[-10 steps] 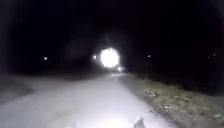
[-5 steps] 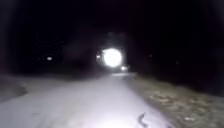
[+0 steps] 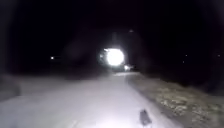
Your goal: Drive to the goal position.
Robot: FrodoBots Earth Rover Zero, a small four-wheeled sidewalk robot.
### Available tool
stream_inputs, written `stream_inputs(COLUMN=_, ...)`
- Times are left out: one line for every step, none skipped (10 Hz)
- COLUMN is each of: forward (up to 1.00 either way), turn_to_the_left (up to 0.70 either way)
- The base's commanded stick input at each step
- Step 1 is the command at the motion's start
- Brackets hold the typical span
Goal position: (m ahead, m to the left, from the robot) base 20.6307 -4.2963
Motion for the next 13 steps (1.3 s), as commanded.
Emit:
stream_inputs(forward=1.00, turn_to_the_left=0.00)
stream_inputs(forward=1.00, turn_to_the_left=0.00)
stream_inputs(forward=1.00, turn_to_the_left=0.00)
stream_inputs(forward=1.00, turn_to_the_left=0.00)
stream_inputs(forward=1.00, turn_to_the_left=0.00)
stream_inputs(forward=1.00, turn_to_the_left=0.00)
stream_inputs(forward=1.00, turn_to_the_left=0.00)
stream_inputs(forward=1.00, turn_to_the_left=0.00)
stream_inputs(forward=1.00, turn_to_the_left=0.00)
stream_inputs(forward=1.00, turn_to_the_left=0.00)
stream_inputs(forward=1.00, turn_to_the_left=0.00)
stream_inputs(forward=1.00, turn_to_the_left=0.00)
stream_inputs(forward=1.00, turn_to_the_left=0.00)
